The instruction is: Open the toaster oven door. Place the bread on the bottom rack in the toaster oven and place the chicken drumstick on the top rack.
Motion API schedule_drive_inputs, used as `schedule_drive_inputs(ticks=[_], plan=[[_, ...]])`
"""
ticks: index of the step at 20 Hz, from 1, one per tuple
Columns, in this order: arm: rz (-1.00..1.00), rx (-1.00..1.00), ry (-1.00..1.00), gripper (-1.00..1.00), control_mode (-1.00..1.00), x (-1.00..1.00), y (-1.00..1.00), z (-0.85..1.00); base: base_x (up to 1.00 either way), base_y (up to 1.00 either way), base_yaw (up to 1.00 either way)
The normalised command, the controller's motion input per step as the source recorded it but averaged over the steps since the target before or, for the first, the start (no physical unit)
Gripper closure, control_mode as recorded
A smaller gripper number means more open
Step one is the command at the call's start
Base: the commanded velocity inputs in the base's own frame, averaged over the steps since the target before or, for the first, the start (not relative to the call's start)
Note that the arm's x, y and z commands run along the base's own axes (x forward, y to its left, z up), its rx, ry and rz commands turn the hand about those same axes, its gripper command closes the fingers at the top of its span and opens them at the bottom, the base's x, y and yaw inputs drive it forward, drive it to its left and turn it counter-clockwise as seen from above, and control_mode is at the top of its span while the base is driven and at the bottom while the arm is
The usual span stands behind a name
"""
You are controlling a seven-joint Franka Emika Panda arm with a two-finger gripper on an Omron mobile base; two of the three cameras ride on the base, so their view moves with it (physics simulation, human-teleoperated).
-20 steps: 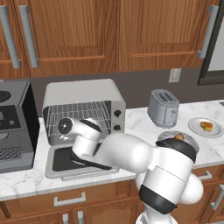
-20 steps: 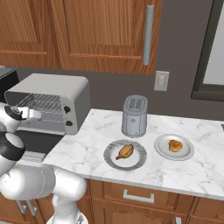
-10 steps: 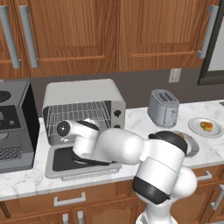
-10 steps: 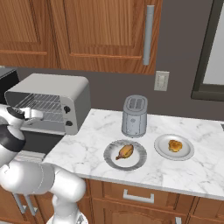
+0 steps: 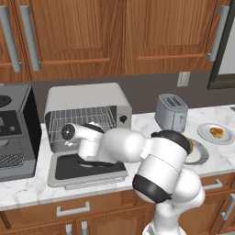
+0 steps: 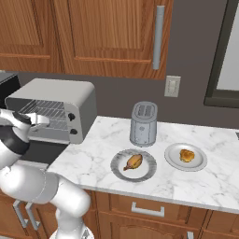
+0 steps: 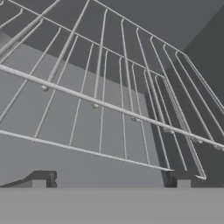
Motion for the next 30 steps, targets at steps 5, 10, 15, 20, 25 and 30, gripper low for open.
schedule_drive_inputs(ticks=[5, 10, 15, 20, 25, 30], plan=[[0.0, 0.0, 0.0, -1.0, -1.0, 0.17, 0.06, -0.19, 0.0, 0.0, 0.0], [0.0, 0.0, 0.0, -1.0, -1.0, 0.17, 0.08, -0.15, 0.0, 0.0, 0.0], [0.0, 0.0, 0.0, -1.0, -1.0, 0.19, 0.09, -0.05, 0.0, 0.0, 0.0], [0.0, 0.0, 0.0, -1.0, -1.0, 0.19, 0.09, -0.09, 0.0, 0.0, 0.0], [0.0, 0.0, 0.0, -1.0, -1.0, 0.26, 0.07, -0.09, 0.0, 0.0, 0.0], [0.0, 0.0, 0.0, -1.0, -1.0, 0.26, 0.09, -0.01, 0.0, 0.0, 0.0]])
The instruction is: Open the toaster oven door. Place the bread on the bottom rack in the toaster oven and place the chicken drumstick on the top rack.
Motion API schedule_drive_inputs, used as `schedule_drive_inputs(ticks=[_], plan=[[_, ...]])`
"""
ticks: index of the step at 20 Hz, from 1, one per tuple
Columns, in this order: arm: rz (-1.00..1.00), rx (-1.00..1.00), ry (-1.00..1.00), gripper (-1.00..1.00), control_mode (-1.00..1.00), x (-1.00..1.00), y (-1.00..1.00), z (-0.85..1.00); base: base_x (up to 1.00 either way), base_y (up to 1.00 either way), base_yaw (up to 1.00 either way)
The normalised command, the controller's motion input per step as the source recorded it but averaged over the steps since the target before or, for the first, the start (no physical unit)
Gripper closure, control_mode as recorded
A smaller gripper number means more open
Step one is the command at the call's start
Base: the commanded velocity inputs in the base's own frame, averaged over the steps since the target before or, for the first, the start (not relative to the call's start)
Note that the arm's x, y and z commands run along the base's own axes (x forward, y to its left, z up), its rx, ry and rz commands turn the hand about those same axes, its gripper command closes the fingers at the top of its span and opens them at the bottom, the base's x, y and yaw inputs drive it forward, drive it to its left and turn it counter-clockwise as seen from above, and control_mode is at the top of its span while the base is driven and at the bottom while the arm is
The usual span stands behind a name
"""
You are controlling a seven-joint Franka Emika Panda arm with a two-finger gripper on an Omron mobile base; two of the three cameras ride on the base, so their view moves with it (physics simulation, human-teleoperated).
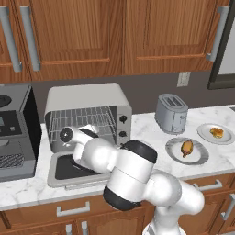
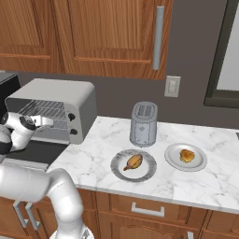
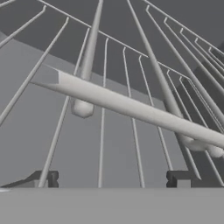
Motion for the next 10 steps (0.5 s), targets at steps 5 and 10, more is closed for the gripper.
schedule_drive_inputs(ticks=[5, 10], plan=[[0.0, 0.0, 0.0, -1.0, -1.0, 0.19, 0.08, -0.04, 0.0, 0.0, 0.0], [0.0, -0.01, 0.0, -1.0, -1.0, 0.15, 0.07, 0.0, 0.0, 0.0, 0.0]])
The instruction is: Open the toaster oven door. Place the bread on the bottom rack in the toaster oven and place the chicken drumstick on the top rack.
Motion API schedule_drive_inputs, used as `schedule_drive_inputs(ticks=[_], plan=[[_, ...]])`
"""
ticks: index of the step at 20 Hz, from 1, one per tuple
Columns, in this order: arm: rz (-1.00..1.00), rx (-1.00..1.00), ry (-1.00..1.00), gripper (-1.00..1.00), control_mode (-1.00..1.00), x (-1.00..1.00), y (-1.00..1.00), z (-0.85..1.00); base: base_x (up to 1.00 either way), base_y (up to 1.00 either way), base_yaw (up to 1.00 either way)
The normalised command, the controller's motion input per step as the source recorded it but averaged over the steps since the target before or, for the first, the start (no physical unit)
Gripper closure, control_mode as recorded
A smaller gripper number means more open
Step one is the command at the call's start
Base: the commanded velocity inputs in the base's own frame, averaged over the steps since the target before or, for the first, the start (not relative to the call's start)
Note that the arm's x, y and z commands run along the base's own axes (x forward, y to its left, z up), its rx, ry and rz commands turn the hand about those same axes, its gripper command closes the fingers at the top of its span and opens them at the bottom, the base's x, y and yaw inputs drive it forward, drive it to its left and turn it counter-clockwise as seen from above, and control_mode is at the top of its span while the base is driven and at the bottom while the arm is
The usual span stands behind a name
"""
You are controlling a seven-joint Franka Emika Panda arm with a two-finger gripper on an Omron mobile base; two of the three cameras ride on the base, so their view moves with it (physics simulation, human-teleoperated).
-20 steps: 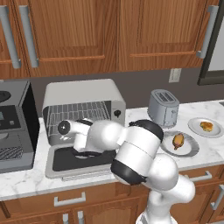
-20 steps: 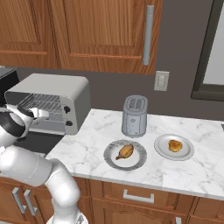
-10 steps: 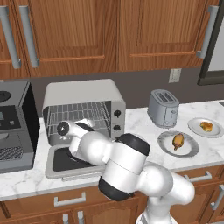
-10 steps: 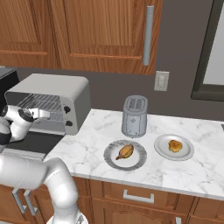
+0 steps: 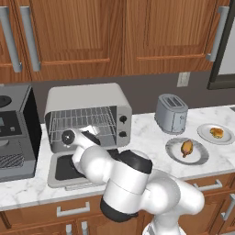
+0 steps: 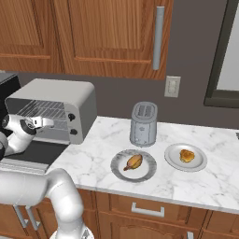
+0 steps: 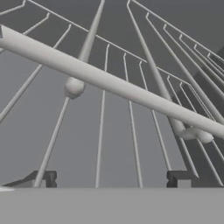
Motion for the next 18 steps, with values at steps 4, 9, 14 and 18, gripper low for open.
schedule_drive_inputs(ticks=[4, 9, 14, 18], plan=[[0.0, -0.01, 0.0, -1.0, -1.0, 0.11, 0.12, 0.0, 0.0, 0.0, 0.0], [-0.04, 0.0, 0.0, -1.0, -1.0, 0.13, 0.22, -0.02, 0.0, 0.0, 0.0], [-0.02, 0.0, -0.02, -1.0, -1.0, 0.17, 0.16, -0.01, 0.0, 0.0, 0.0], [0.0, 0.06, -0.02, -1.0, -1.0, 0.09, 0.08, -0.04, 0.0, 0.0, 0.0]])
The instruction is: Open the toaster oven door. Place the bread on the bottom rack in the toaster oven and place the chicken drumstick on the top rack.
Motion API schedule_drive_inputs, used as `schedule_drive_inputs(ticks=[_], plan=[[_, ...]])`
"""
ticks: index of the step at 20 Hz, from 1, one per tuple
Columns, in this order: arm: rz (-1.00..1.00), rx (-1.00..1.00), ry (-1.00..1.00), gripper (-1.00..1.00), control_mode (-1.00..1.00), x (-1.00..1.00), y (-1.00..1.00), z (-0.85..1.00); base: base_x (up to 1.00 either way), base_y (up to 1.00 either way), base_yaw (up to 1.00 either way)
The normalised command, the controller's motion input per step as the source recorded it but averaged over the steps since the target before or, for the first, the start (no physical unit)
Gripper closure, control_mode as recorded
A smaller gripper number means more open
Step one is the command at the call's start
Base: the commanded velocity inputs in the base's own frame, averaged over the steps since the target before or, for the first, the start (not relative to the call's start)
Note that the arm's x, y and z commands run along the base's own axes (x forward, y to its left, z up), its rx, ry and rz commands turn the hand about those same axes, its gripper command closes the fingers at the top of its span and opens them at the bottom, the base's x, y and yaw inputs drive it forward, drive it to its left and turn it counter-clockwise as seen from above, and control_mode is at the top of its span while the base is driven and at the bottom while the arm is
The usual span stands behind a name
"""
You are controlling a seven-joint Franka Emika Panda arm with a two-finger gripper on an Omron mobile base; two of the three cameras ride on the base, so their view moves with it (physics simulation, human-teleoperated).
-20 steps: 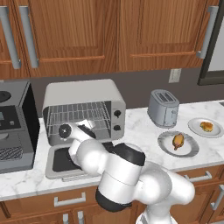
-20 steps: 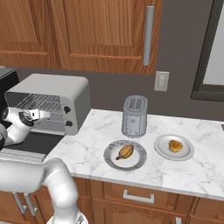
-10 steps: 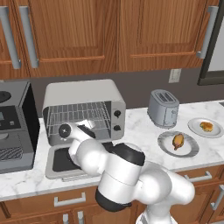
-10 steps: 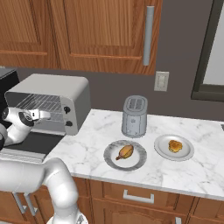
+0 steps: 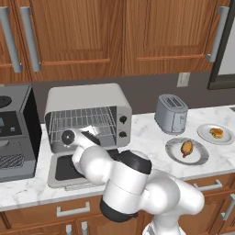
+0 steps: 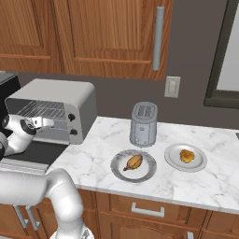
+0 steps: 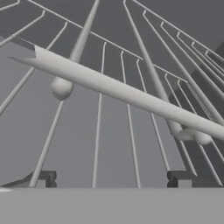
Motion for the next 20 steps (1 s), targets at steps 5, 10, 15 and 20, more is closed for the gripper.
schedule_drive_inputs(ticks=[5, 10, 15, 20], plan=[[0.0, 0.19, -0.02, -1.0, -1.0, 0.06, 0.07, -0.02, 0.0, 0.0, 0.0], [0.0, 0.31, -0.09, -1.0, -1.0, 0.03, 0.01, -0.07, 0.0, 0.0, 0.0], [0.0, 0.25, -0.14, -1.0, -1.0, 0.09, 0.04, -0.04, 0.0, 0.0, 0.0], [0.0, 0.16, -0.13, -1.0, -1.0, 0.18, 0.12, 0.0, 0.0, 0.0, 0.0]])
